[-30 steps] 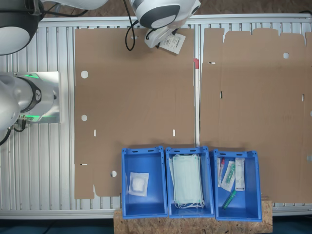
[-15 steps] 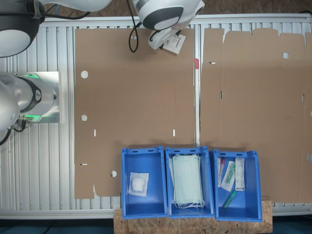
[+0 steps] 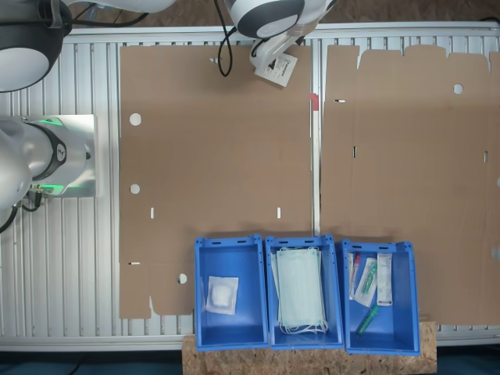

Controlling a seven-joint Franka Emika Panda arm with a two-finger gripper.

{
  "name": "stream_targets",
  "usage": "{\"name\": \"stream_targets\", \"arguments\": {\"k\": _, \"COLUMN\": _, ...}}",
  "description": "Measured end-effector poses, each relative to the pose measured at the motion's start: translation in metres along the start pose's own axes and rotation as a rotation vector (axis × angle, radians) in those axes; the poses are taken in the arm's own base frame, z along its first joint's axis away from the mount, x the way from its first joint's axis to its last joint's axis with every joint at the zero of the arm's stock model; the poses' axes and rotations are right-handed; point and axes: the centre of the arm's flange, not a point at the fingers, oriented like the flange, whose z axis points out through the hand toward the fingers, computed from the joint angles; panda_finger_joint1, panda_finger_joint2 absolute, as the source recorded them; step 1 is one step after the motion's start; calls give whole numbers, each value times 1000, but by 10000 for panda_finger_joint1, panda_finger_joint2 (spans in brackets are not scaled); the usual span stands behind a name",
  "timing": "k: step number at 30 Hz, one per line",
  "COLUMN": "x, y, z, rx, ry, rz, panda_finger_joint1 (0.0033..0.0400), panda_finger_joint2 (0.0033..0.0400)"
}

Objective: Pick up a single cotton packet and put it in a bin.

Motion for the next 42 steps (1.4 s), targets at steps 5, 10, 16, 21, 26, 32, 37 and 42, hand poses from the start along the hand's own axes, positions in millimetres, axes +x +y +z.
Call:
{"name": "stream_targets", "arguments": {"k": 5, "x": 3, "y": 0, "z": 1, "rx": -1, "ry": 0, "rz": -5, "panda_finger_joint1": 400, "panda_finger_joint2": 400}}
{"name": "stream_targets", "arguments": {"k": 10, "x": 6, "y": -2, "z": 7, "rx": 7, "ry": -5, "rz": -12, "panda_finger_joint1": 400, "panda_finger_joint2": 400}}
{"name": "stream_targets", "arguments": {"k": 16, "x": 11, "y": -7, "z": 18, "rx": 23, "ry": -14, "rz": -23, "panda_finger_joint1": 400, "panda_finger_joint2": 400}}
{"name": "stream_targets", "arguments": {"k": 21, "x": 12, "y": -13, "z": 30, "rx": 32, "ry": -20, "rz": -30, "panda_finger_joint1": 400, "panda_finger_joint2": 400}}
{"name": "stream_targets", "arguments": {"k": 26, "x": 10, "y": -14, "z": 40, "rx": 34, "ry": -26, "rz": -29, "panda_finger_joint1": 400, "panda_finger_joint2": 400}}
{"name": "stream_targets", "arguments": {"k": 32, "x": 0, "y": -11, "z": 52, "rx": 39, "ry": -34, "rz": -17, "panda_finger_joint1": 400, "panda_finger_joint2": 400}}
{"name": "stream_targets", "arguments": {"k": 37, "x": -11, "y": -10, "z": 60, "rx": 47, "ry": -43, "rz": -6, "panda_finger_joint1": 400, "panda_finger_joint2": 400}}
{"name": "stream_targets", "arguments": {"k": 42, "x": -22, "y": -10, "z": 68, "rx": 59, "ry": -51, "rz": 8, "panda_finger_joint1": 400, "panda_finger_joint2": 400}}
